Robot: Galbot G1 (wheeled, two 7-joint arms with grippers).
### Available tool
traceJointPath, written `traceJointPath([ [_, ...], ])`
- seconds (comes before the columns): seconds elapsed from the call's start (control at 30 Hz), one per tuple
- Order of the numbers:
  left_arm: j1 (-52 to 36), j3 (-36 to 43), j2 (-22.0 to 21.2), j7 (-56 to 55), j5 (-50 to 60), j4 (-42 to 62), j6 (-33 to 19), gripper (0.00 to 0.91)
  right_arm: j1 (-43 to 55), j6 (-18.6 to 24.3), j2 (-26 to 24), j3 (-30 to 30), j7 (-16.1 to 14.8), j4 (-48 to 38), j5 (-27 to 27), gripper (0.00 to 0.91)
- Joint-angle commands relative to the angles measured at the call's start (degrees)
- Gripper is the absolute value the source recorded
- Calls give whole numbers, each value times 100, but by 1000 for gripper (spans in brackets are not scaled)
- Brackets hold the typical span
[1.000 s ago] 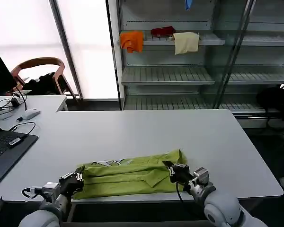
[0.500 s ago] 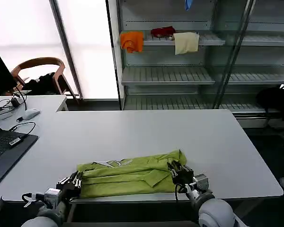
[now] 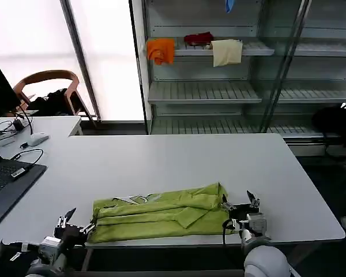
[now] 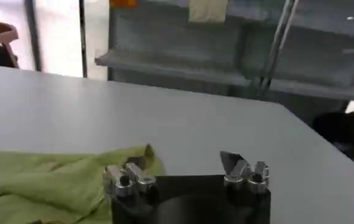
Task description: Fold and organize the clothes.
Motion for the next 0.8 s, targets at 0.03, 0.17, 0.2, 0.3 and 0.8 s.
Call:
traceJointPath([
  [0.03,347,-442,-282,-357,-421,-897,-87,907,-396,728,-11,460,-488,473,-471,907],
  [0.17,144,-148,-895,-67,-432,-542,-892,907,-1053,1716,-122,889,-1638,301,-610,907],
  [0.2,108,-117,-994,7,-413,-447,-1059,907,-1157,1892,-122,996,-1874,234,-603,907],
  [0.3,26,164,-1550,375,-99,-200,-1593,907,-1643,2684,-113,1327,-2474,0,-564,907],
  [0.8,-203,653,-2431,-31,97,949,-2248,907,-2769,4323,-7,2321,-2693,-526,-563,907],
])
